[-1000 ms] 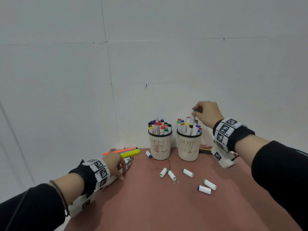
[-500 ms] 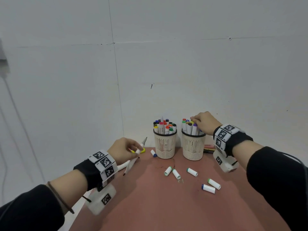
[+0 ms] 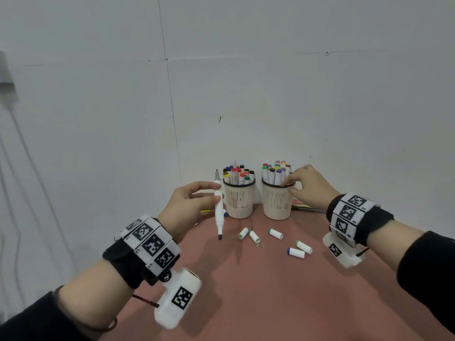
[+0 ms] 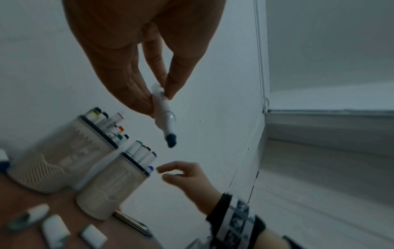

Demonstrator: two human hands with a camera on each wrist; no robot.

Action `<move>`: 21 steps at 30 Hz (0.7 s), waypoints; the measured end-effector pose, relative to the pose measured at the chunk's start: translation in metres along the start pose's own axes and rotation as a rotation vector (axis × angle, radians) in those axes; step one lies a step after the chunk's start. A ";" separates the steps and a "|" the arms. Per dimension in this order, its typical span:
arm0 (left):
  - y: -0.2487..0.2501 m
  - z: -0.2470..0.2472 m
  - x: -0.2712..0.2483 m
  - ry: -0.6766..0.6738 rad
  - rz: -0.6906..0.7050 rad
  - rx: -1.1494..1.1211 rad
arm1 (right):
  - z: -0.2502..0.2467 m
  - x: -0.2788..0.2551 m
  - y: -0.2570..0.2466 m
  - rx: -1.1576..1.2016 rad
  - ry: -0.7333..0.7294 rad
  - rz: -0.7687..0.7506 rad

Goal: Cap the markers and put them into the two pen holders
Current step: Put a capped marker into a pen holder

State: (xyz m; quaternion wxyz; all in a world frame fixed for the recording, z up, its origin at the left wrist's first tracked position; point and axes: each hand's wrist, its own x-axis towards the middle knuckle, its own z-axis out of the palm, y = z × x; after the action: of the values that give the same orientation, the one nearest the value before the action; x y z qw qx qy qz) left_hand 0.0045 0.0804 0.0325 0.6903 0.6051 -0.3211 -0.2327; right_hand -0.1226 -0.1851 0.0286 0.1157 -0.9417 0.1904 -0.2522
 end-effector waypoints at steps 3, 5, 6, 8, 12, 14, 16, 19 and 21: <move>-0.009 0.007 -0.017 0.011 -0.036 -0.126 | 0.004 -0.021 0.003 -0.032 -0.128 -0.032; -0.020 0.012 -0.028 0.024 -0.073 -0.206 | 0.009 -0.032 0.004 -0.054 -0.228 -0.044; -0.025 0.015 -0.033 0.032 -0.090 -0.239 | 0.010 -0.038 0.003 -0.080 -0.293 -0.035; -0.039 0.021 -0.044 0.052 -0.125 -0.287 | 0.014 -0.047 0.000 -0.144 -0.415 -0.033; -0.067 0.031 -0.063 0.084 -0.209 -0.370 | 0.019 -0.057 -0.004 -0.258 -0.561 -0.069; -0.080 0.036 -0.070 0.097 -0.240 -0.404 | 0.020 -0.056 -0.003 -0.305 -0.597 -0.063; -0.090 0.041 -0.074 0.114 -0.257 -0.439 | 0.020 -0.055 0.000 -0.326 -0.610 -0.051; -0.101 0.045 -0.077 0.120 -0.274 -0.494 | 0.020 -0.054 0.005 -0.346 -0.634 -0.033; -0.107 0.048 -0.078 0.117 -0.276 -0.515 | 0.020 -0.053 0.007 -0.363 -0.667 -0.025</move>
State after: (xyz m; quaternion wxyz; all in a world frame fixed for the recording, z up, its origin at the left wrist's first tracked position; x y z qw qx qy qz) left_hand -0.0761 0.0858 -0.0823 0.8003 0.4603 -0.1258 -0.3629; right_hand -0.1570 -0.1669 -0.0135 -0.0004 -0.9795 0.1723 0.1046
